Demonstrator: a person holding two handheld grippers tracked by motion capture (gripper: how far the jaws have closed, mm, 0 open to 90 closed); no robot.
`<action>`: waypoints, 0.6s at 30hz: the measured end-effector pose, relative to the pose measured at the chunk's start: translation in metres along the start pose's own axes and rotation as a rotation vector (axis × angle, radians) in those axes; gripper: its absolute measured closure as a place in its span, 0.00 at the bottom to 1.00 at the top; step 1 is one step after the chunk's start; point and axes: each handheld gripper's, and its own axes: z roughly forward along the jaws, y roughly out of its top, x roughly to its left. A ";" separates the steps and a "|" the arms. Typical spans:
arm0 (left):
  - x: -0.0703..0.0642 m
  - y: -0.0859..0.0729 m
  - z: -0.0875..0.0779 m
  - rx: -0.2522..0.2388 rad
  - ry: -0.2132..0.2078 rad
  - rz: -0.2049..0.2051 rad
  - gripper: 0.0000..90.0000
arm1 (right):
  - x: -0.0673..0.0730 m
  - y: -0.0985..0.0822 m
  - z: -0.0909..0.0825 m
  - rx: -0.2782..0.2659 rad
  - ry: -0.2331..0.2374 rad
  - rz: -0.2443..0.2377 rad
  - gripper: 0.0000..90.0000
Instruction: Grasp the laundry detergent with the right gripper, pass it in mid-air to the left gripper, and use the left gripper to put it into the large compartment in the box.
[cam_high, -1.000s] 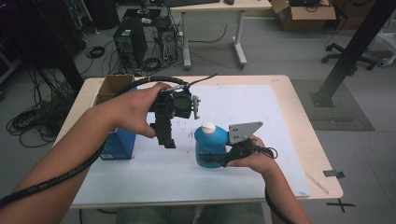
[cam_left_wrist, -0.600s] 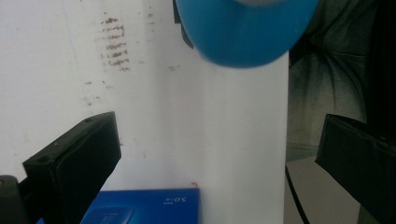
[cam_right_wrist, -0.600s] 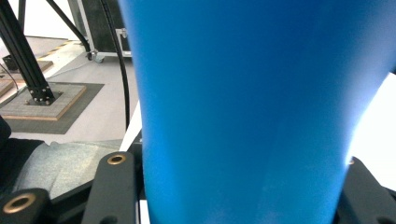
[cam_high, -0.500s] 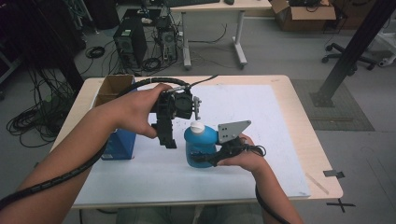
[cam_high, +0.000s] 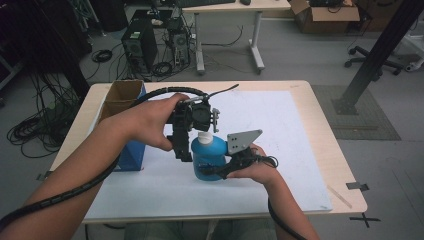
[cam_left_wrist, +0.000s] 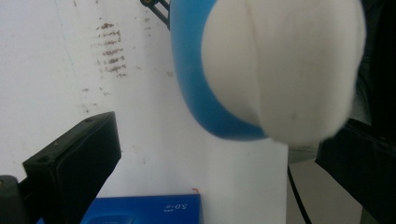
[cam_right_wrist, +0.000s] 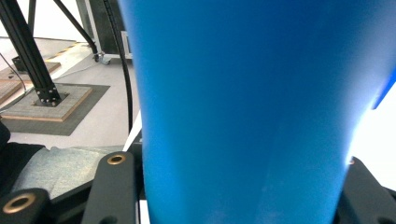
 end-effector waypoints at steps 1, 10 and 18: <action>-0.001 0.001 0.000 -0.001 0.004 0.007 0.00 | 0.000 0.001 0.001 -0.001 0.001 -0.001 0.51; -0.005 0.008 0.002 0.008 0.008 0.020 0.00 | 0.000 0.002 0.007 0.004 0.004 -0.015 0.51; -0.009 0.011 0.003 0.002 0.010 0.022 0.00 | 0.001 0.004 0.015 0.002 0.018 -0.009 0.51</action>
